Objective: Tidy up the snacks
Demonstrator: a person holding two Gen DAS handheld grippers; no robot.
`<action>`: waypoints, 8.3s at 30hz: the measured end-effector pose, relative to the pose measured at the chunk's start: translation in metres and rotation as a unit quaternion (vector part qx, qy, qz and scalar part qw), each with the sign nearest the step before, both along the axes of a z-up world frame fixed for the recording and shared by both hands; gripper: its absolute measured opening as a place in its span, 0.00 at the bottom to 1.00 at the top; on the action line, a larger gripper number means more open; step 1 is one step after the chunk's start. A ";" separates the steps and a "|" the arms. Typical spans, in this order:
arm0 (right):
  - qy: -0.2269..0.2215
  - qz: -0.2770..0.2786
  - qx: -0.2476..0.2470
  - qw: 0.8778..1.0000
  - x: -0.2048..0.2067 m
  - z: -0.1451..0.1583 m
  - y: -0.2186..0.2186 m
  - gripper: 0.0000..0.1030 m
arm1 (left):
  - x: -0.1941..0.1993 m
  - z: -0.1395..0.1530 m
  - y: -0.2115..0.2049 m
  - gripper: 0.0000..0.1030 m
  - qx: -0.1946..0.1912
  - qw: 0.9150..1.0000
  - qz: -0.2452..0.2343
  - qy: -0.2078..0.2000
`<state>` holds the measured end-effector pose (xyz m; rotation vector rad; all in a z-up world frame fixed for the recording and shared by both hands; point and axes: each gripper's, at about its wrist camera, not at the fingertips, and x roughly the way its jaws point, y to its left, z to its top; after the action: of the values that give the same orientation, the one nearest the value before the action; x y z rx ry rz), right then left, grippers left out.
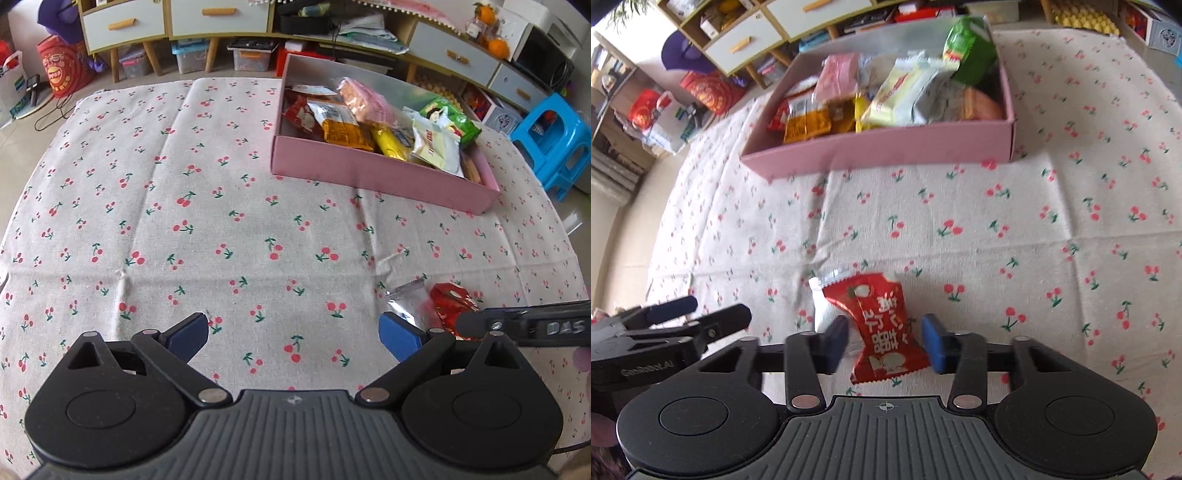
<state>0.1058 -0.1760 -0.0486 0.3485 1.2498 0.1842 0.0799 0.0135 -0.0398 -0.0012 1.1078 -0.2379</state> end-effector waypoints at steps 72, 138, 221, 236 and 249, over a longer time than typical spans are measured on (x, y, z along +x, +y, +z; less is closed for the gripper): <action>-0.063 -0.096 0.026 0.993 0.017 0.034 -0.052 0.25 | 0.018 0.023 -0.038 0.23 -0.082 0.995 0.023 -0.049; -0.207 -0.139 0.085 0.965 0.053 0.057 -0.033 0.73 | 0.056 0.029 -0.036 0.74 -0.047 0.986 0.016 -0.157; -0.100 -0.062 -0.090 0.989 -0.042 0.043 0.000 0.88 | -0.035 0.034 -0.047 1.00 0.069 0.995 0.035 -0.059; -0.100 -0.062 -0.090 0.989 -0.042 0.043 0.001 0.88 | -0.035 0.033 -0.047 1.00 0.069 0.995 0.035 -0.058; -0.098 -0.062 -0.090 0.989 -0.043 0.040 0.001 0.88 | -0.037 0.032 -0.048 1.00 0.068 0.996 0.034 -0.057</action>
<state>0.0627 -0.1752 -0.0082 0.2439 1.0389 -0.0014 0.0431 -0.0347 -0.0075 0.0955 1.0076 -0.1004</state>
